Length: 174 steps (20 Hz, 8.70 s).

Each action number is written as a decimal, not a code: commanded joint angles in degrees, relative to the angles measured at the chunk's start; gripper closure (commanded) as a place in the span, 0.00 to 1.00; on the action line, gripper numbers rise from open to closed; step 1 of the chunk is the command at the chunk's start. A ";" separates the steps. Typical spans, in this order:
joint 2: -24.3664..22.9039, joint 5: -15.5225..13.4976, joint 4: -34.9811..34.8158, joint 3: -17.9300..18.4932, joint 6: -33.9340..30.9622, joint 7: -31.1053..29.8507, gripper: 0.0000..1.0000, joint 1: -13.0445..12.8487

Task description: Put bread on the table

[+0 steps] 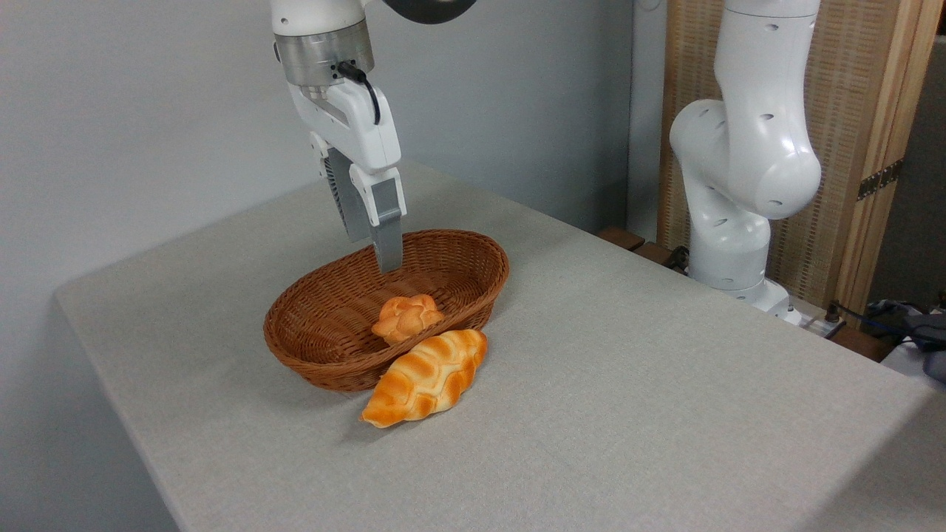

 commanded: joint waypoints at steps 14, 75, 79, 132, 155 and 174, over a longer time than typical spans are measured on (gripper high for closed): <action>-0.32 -0.21 0.52 0.26 -1.49 0.22 0.00 0.15; 2.59 3.04 -15.04 -3.43 9.84 0.49 0.85 -2.31; 1.97 2.34 -13.99 -3.61 9.76 0.31 0.85 -2.31; 6.54 -2.32 7.45 12.04 2.29 8.31 0.00 -0.47; 6.54 -3.82 12.56 -5.63 1.76 6.37 0.00 15.00; 6.45 -3.47 12.56 -5.98 -1.23 6.02 0.00 15.00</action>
